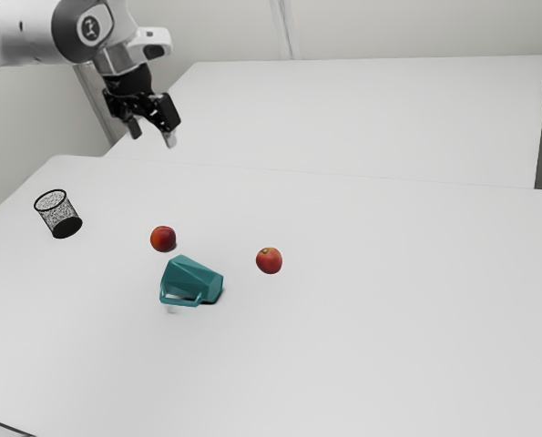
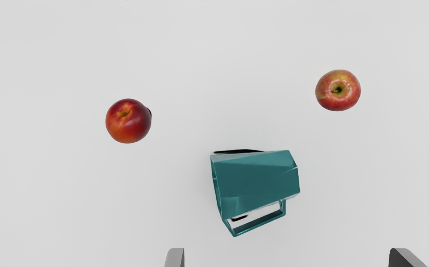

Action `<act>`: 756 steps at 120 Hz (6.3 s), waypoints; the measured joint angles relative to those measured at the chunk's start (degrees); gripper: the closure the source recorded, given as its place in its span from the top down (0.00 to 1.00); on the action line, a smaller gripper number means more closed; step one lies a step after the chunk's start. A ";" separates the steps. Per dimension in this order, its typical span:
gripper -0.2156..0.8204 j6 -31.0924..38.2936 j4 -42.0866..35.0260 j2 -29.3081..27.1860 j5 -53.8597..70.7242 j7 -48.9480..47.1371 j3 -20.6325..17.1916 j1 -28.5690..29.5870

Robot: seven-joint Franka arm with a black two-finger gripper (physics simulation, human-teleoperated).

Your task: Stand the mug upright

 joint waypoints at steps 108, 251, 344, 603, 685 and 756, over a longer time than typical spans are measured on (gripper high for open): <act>0.79 9.17 -34.33 -9.42 -29.93 10.91 11.03 2.03; 0.79 13.22 -34.47 7.46 -45.35 32.73 8.75 10.34; 0.11 13.31 -34.51 6.72 -49.55 31.94 5.25 10.26; 0.04 37.14 -39.33 0.24 12.93 -1.70 -14.00 4.63; 0.55 35.73 -40.03 -6.07 11.29 -4.27 -14.01 4.44; 0.77 15.01 -9.84 1.15 0.04 -3.85 -7.92 5.09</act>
